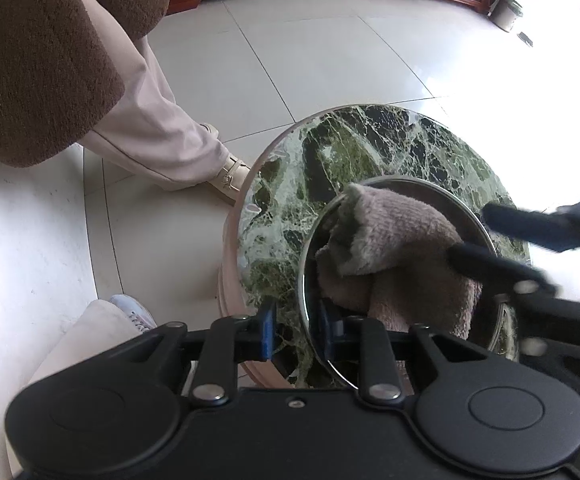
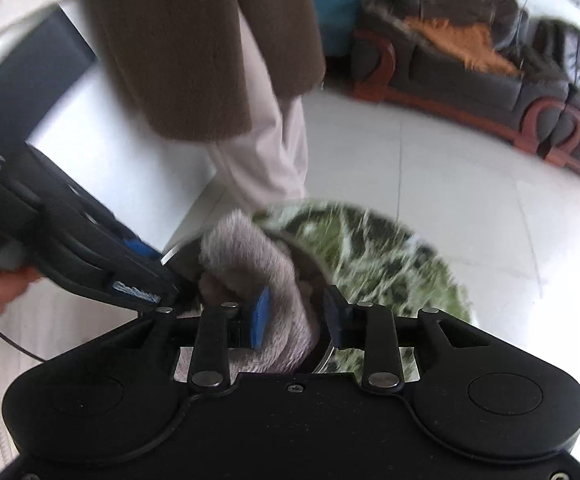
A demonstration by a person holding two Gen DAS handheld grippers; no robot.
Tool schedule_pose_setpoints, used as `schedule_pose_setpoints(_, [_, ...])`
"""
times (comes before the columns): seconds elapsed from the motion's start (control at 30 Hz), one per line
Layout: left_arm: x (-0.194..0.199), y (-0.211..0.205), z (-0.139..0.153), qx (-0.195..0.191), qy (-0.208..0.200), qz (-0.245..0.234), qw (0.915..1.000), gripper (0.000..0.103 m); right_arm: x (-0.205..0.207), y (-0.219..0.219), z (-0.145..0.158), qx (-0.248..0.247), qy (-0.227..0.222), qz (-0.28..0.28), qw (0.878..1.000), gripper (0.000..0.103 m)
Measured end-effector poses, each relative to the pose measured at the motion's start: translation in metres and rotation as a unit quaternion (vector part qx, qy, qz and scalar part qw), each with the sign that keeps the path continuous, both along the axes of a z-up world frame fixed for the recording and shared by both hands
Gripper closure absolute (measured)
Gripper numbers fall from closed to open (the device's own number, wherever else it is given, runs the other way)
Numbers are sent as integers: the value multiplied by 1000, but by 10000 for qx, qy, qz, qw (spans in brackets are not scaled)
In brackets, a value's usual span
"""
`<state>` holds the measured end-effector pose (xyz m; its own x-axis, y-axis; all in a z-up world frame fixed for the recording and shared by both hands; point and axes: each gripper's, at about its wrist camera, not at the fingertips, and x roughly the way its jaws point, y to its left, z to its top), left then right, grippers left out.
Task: Clean bowl
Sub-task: 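Lower the towel into the steel bowl with the right gripper while the left gripper grips the bowl rim, then wipe the bowl interior with the towel in the right gripper while the left gripper holds the rim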
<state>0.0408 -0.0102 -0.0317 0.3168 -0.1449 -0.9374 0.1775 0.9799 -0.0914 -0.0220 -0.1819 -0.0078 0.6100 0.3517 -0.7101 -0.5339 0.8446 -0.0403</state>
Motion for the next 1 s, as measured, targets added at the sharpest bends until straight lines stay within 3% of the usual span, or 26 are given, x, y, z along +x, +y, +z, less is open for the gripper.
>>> schedule_pose_setpoints(0.1, [-1, -2, 1, 79, -39, -103, 9999, 82, -7, 7, 4, -67, -158, 352, 9992, 73])
schedule_pose_setpoints(0.27, [-1, -5, 1, 166, -54, -192, 9997, 81, -7, 28, -15, -527, -137, 934, 9941, 73])
schedule_pose_setpoints(0.43, [0, -9, 1, 265, -75, -232, 9994, 80, 5, 30, -37, -774, -15, 843, 9934, 73])
schedule_pose_setpoints(0.6, [0, -8, 1, 276, -97, -207, 9994, 80, -2, 23, -23, -569, 12, 773, 9954, 73])
schedule_pose_setpoints(0.77, [2, -4, 0, 113, -5, -80, 9999, 81, -2, 29, -27, -894, -186, 882, 9919, 73])
schedule_pose_setpoints(1.0, [3, -11, -6, 39, 38, -149, 9999, 82, 13, 33, -51, -1231, -51, 768, 9894, 77])
